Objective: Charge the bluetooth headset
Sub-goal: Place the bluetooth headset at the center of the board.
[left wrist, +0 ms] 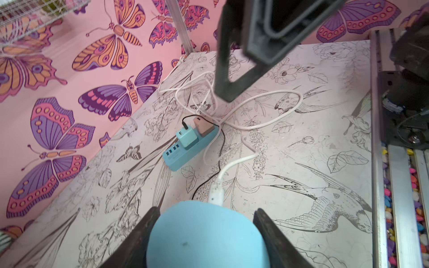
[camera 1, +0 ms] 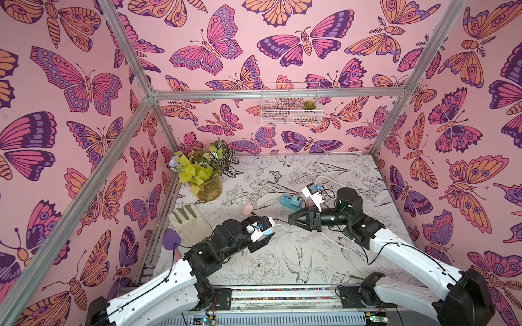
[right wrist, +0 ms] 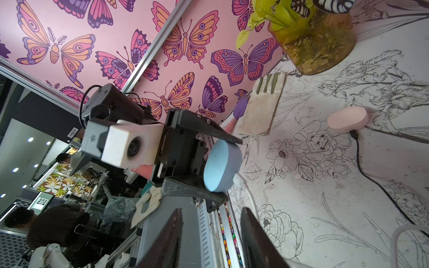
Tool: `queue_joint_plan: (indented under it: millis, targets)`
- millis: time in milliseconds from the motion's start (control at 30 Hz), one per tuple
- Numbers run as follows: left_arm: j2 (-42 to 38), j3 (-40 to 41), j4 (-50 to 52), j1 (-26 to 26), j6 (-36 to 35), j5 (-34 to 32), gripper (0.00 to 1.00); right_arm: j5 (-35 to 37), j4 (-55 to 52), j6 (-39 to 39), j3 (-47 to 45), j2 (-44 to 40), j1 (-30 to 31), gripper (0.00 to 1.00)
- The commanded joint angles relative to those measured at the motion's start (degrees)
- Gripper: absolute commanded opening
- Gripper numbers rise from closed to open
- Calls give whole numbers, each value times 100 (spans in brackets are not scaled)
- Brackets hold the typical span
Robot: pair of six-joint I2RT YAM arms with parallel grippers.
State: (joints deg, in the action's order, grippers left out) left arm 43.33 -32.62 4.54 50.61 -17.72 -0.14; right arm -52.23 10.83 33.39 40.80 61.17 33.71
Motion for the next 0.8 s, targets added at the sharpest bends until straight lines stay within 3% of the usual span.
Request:
queue_joint_plan:
  millis: [0, 467, 767]
  targets:
    - [56, 219, -157, 10, 703, -670, 0, 246, -223, -190, -148, -243, -28, 43]
    - [724, 1011, -369, 10, 2428, -2287, 0, 533, -440, -292, -596, -971, -26, 43]
    - [1488, 720, 30, -18, 3178, -2818, 0, 648, -451, -182, -697, -1261, -27, 43]
